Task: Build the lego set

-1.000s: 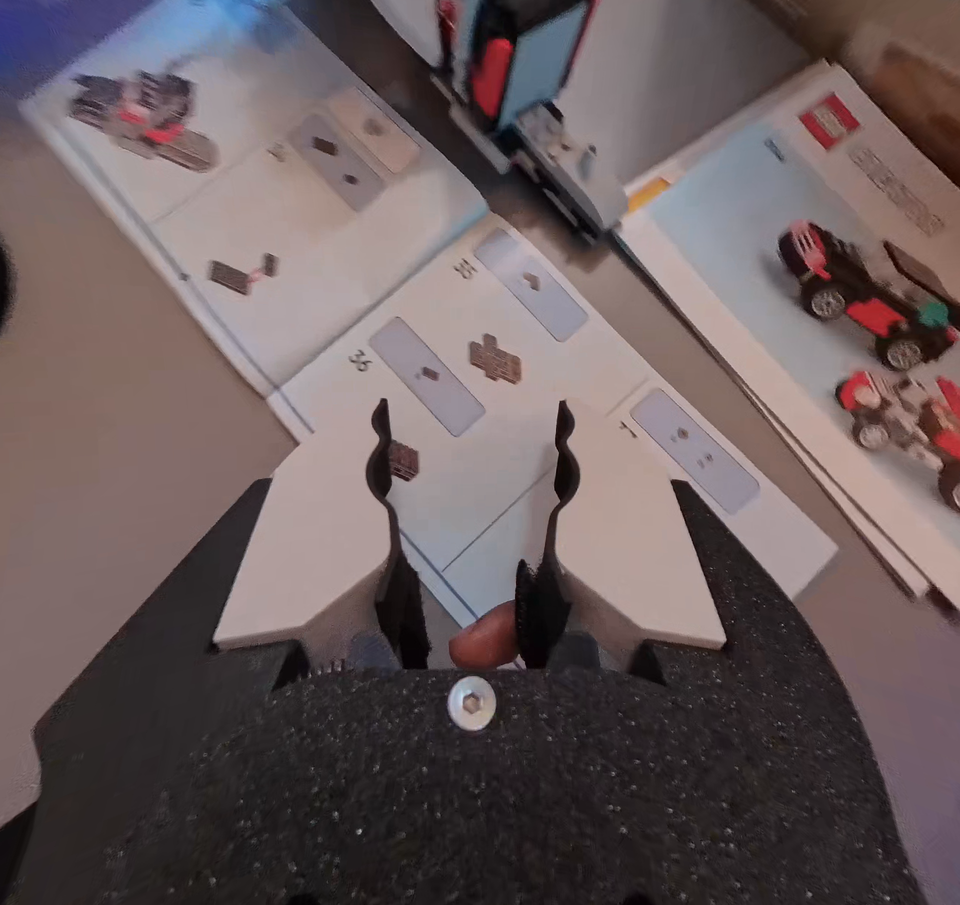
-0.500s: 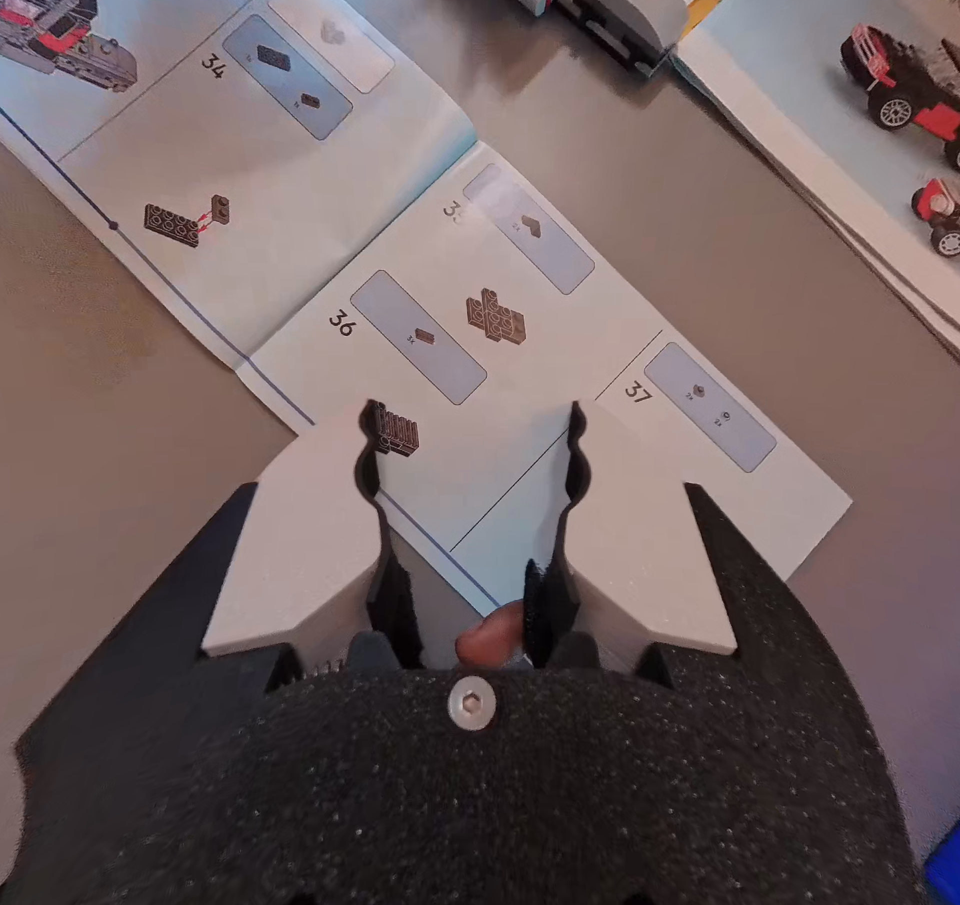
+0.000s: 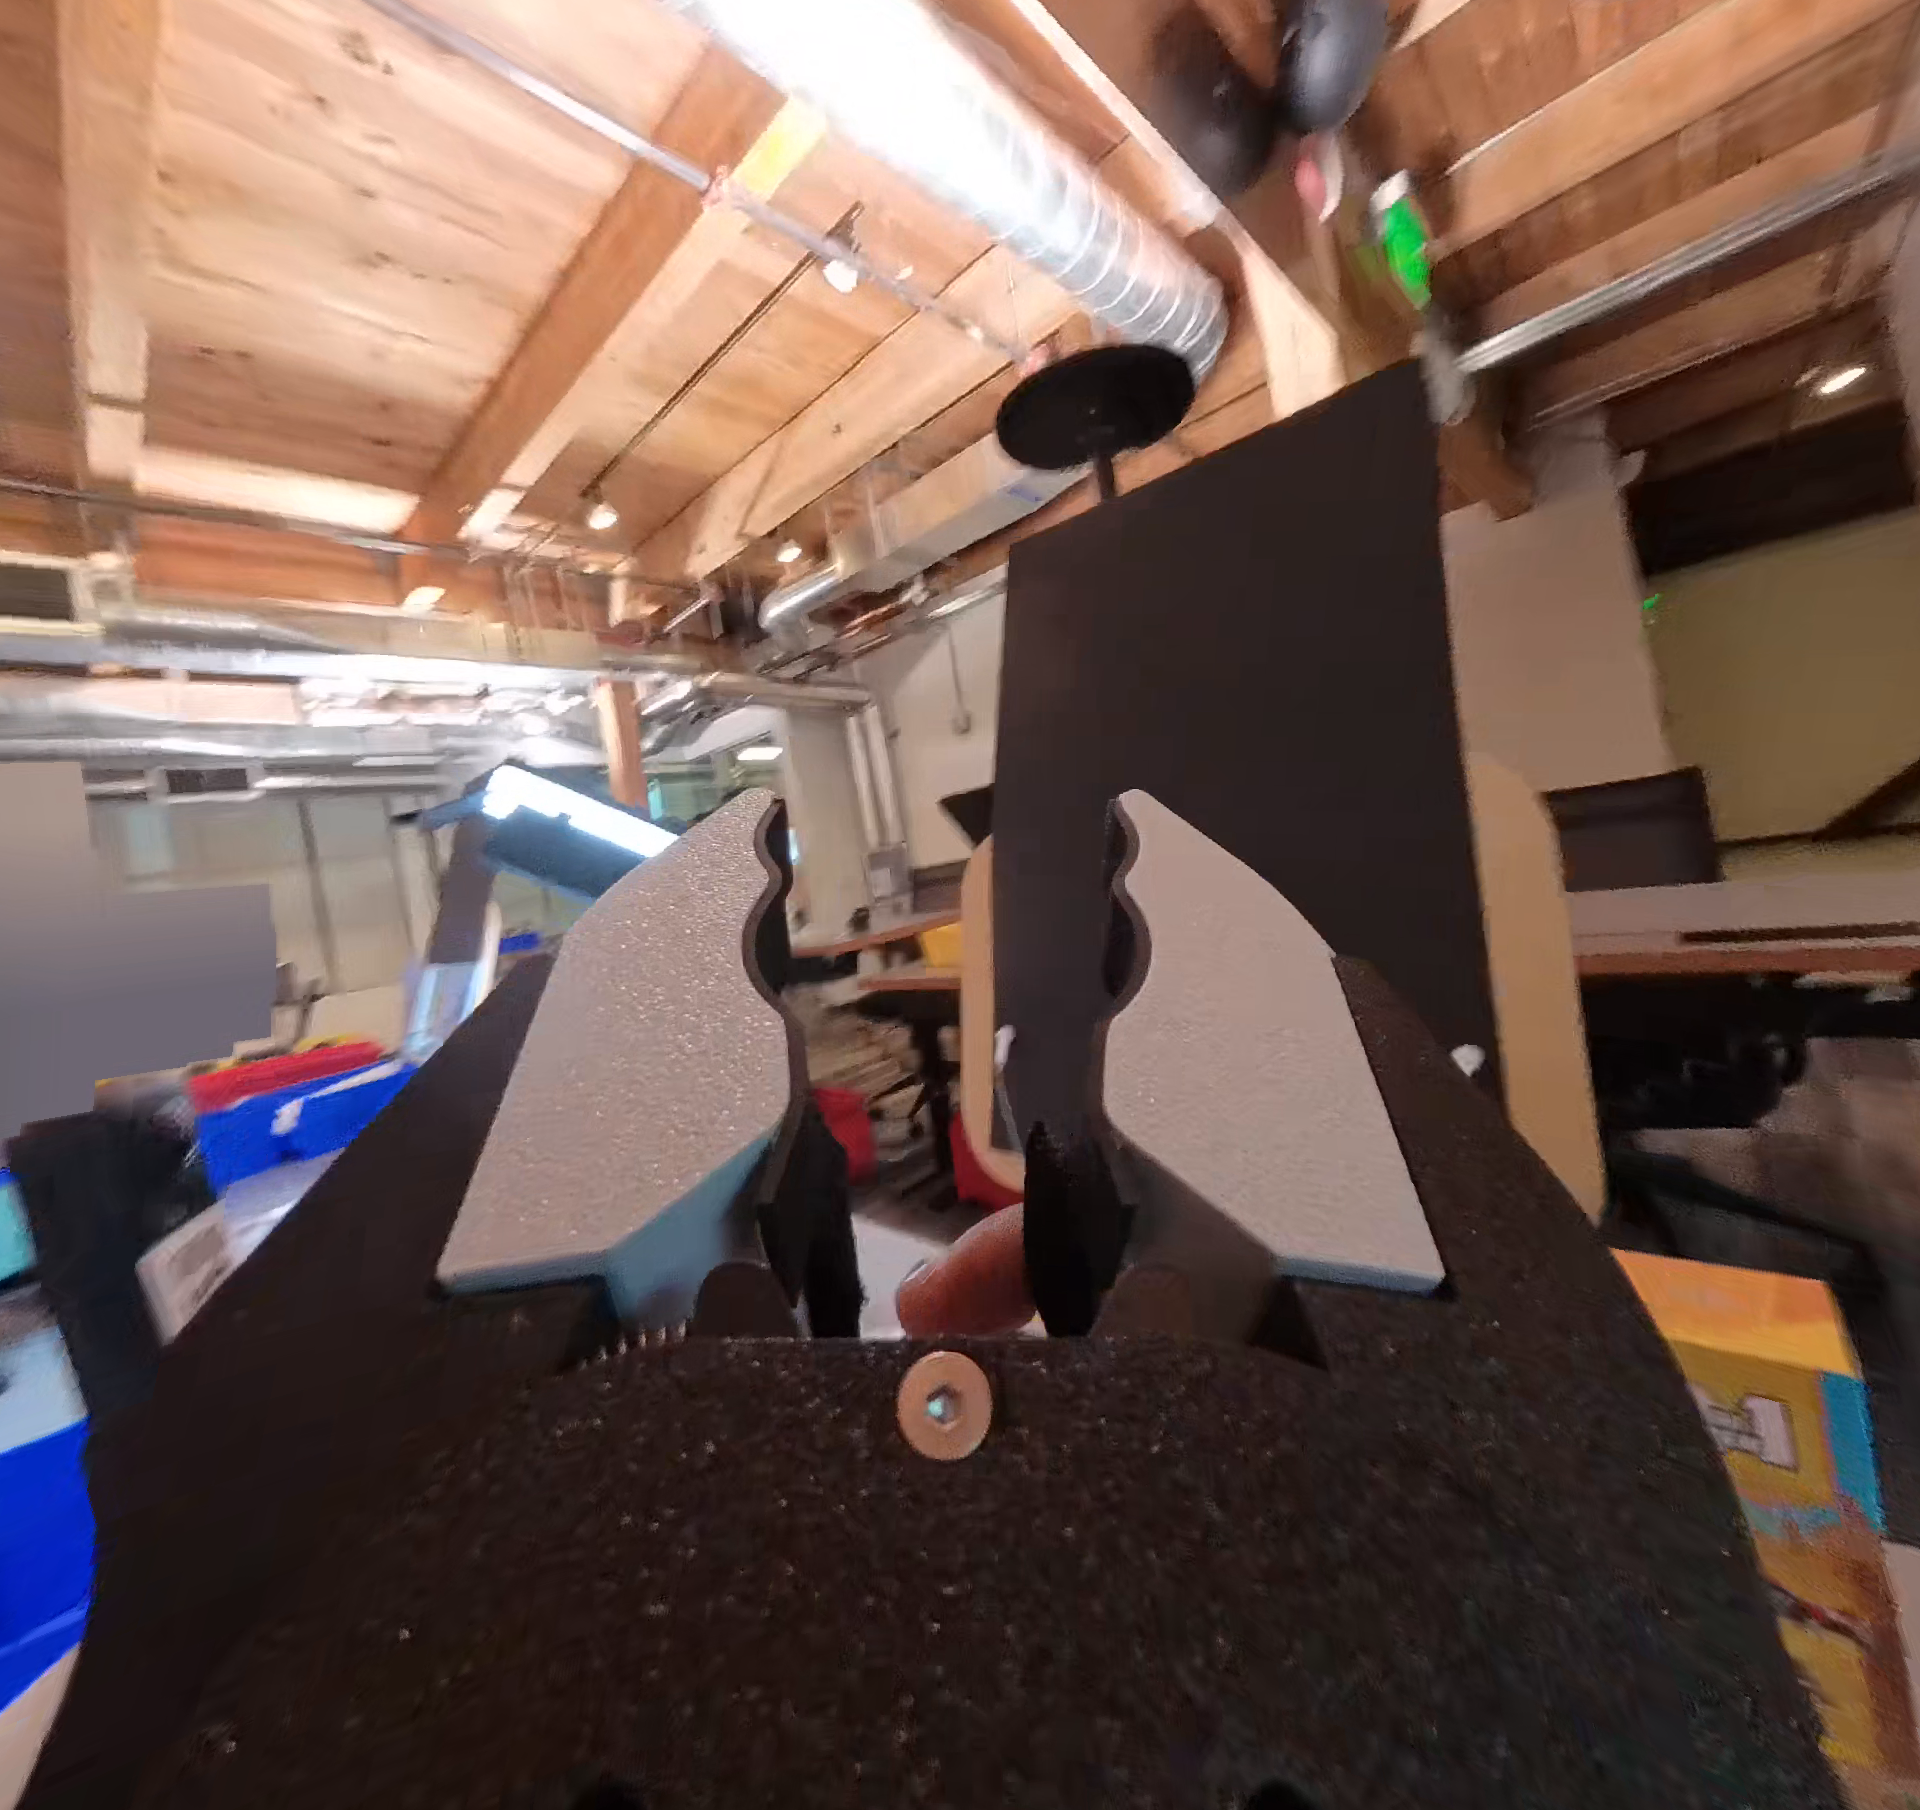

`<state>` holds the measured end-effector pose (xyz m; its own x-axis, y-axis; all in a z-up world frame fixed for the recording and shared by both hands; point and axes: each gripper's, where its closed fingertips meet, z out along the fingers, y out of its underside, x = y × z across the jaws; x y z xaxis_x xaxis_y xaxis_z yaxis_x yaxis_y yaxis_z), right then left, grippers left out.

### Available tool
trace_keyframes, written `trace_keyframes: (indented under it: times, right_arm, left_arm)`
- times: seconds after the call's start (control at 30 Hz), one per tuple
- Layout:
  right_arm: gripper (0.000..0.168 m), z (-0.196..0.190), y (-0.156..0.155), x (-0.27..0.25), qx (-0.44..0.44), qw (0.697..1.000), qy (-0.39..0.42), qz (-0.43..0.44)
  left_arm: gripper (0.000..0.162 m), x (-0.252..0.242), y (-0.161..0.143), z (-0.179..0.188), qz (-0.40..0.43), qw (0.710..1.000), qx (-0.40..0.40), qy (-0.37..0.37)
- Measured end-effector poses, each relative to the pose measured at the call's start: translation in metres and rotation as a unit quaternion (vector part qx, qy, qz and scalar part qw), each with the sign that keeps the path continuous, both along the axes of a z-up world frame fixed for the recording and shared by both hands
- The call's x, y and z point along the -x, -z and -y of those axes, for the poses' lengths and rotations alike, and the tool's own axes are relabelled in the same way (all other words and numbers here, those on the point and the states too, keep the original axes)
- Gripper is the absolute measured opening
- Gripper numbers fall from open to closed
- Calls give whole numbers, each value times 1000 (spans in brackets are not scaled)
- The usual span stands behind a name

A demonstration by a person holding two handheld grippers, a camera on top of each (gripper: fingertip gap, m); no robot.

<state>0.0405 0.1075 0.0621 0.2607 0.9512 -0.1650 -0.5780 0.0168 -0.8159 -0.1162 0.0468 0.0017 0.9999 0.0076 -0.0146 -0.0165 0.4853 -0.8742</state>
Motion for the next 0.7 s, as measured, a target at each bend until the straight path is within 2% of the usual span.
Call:
trace_keyframes:
  times: [0.07,0.1,0.2,0.33,0.43,0.5,0.6,0.7]
  right_arm:
    - [59,1,18,2,29,999,-34,32]
    - [58,3,33,1,44,997,-47,41]
    - [37,1,63,0,32,996,-62,58]
    - [44,2,97,19,21,974,-123,187]
    - [44,4,120,25,-1,958,-125,257]
    - [35,14,134,28,-3,939,-163,301]
    - [3,29,150,31,-43,915,-194,351]
    - [0,35,162,38,-54,904,-216,365]
  left_arm:
    - [30,14,-3,3,28,999,17,-17]
    - [30,16,2,5,50,998,27,2]
    - [26,17,25,9,78,994,45,69]
    - [26,20,49,-3,91,977,136,133]
    - [26,17,59,-7,86,972,160,151]
    - [22,8,68,-12,84,963,184,177]
    - [3,-8,84,-18,56,949,234,206]
    - [0,-18,88,-20,25,946,246,211]
